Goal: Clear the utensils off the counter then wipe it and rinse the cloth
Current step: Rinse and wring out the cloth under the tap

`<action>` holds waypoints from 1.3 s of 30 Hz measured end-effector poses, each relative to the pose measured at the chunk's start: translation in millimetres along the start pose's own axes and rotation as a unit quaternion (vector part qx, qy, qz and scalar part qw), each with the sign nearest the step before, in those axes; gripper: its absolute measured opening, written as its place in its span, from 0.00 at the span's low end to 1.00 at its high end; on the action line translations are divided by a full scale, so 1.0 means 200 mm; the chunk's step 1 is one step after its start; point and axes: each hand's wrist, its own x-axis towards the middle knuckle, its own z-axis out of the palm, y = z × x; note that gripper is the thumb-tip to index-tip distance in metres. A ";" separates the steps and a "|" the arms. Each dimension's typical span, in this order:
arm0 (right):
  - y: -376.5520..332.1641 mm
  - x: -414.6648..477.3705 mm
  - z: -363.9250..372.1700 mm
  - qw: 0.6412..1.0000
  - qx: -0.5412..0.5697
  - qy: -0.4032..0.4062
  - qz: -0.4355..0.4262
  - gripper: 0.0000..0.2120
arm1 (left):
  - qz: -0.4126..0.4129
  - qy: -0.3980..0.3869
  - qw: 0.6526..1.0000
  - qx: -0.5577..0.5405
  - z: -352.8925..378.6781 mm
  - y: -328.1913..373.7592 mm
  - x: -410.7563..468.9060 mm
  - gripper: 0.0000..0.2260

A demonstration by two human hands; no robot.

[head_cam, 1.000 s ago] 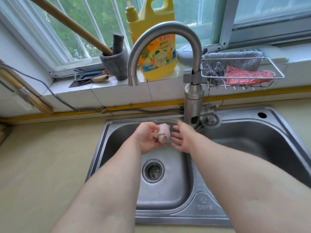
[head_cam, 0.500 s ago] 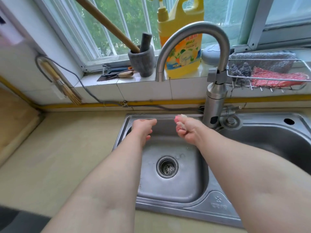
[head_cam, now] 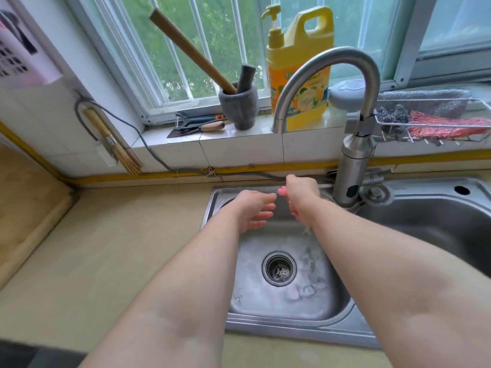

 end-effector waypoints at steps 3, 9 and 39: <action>0.00 -0.04 0.03 0.999 0.017 -0.043 0.025 0.10 | 0.002 -0.030 1.000 -0.006 -0.04 0.03 -0.01 0.18; 0.01 -0.10 -0.04 0.970 0.163 -0.160 0.084 0.18 | 0.033 -0.043 0.998 0.030 -0.08 0.06 -0.05 0.14; -0.25 -0.47 -0.26 0.970 -0.113 -0.047 -0.209 0.21 | 0.346 -0.052 0.919 0.182 -0.04 0.45 -0.35 0.05</action>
